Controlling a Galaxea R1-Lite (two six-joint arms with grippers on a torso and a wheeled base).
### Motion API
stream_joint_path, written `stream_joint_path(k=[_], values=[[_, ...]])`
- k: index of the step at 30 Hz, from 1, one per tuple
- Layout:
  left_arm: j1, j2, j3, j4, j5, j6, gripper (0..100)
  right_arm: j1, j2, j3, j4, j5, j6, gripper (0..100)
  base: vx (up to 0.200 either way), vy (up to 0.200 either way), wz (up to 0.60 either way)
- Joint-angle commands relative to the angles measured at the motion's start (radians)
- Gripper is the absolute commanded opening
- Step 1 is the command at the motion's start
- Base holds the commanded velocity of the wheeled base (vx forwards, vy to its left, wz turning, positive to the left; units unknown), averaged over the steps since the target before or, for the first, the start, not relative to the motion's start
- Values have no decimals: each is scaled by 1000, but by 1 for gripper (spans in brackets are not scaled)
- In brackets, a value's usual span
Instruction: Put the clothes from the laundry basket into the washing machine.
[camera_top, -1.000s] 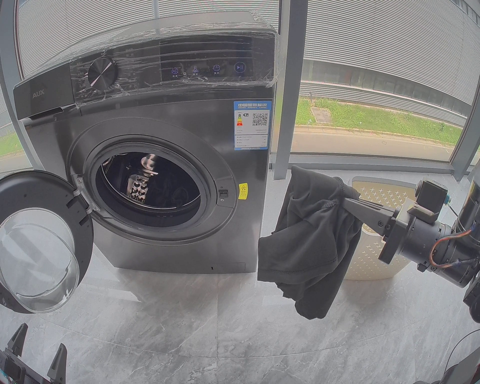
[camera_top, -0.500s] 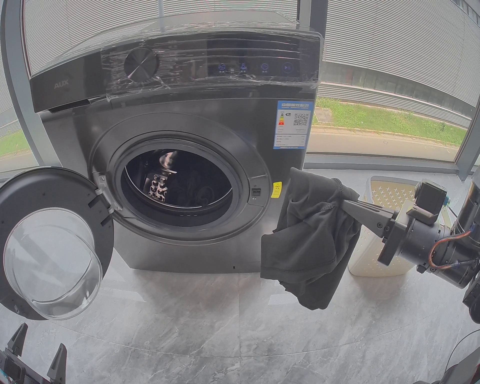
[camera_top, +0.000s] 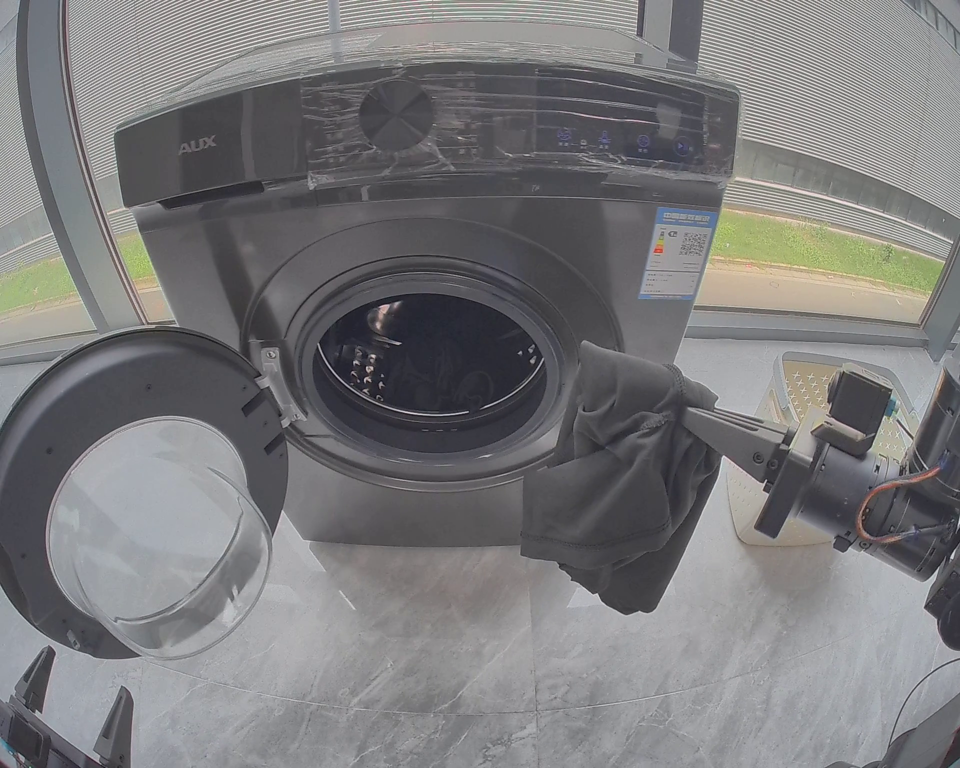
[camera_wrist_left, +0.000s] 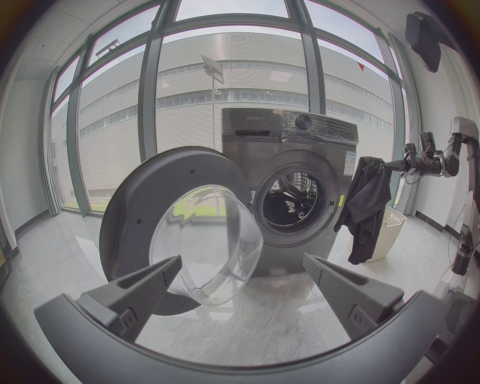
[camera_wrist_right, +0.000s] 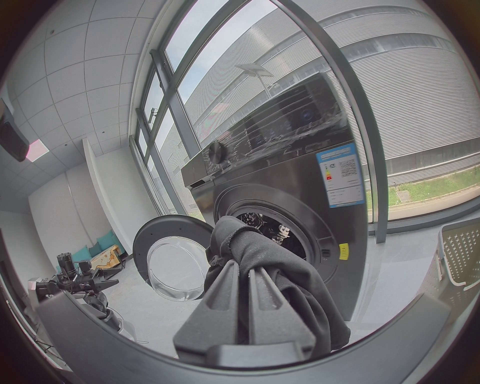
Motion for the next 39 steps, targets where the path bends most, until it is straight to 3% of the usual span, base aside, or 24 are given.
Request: stream_joint_path(k=[1, 9, 13, 19, 21, 22, 25, 28, 30, 39], values=[[2, -13, 12, -3, 2, 4, 100, 3, -2, 23, 0, -1, 4, 0, 0, 0, 0], [2, -15, 13, -4, 4, 2, 100, 33, 68, 2, -2, -11, -2, 0, 0, 0, 0], [2, -13, 13, -4, 4, 2, 100, 84, 78, -30, 3, -17, 1, 0, 0, 0, 0], [0, -12, 13, -6, -1, 19, 100, 139, 119, -49, 0, -80, 15, 0, 0, 0, 0], [2, -16, 12, -7, -10, 54, 100, 162, 130, -52, -2, -84, 20, 0, 0, 0, 0], [3, -16, 12, -11, -10, 59, 100, 170, 136, -52, -2, -84, 23, 0, 0, 0, 0], [2, -16, 12, -12, -11, 61, 100, 204, 165, -53, -2, -92, 44, 0, 0, 0, 0], [2, -16, 18, -24, -16, 64, 100, 237, 208, -80, -8, -158, 64, 0, 0, 0, 0], [2, -16, 18, -26, -21, 64, 100, 243, 225, -92, -26, -178, 72, 0, 0, 0, 0], [3, -16, 18, -29, -19, 68, 100, 234, 277, -147, -92, -199, 84, 0, 0, 0, 0]])
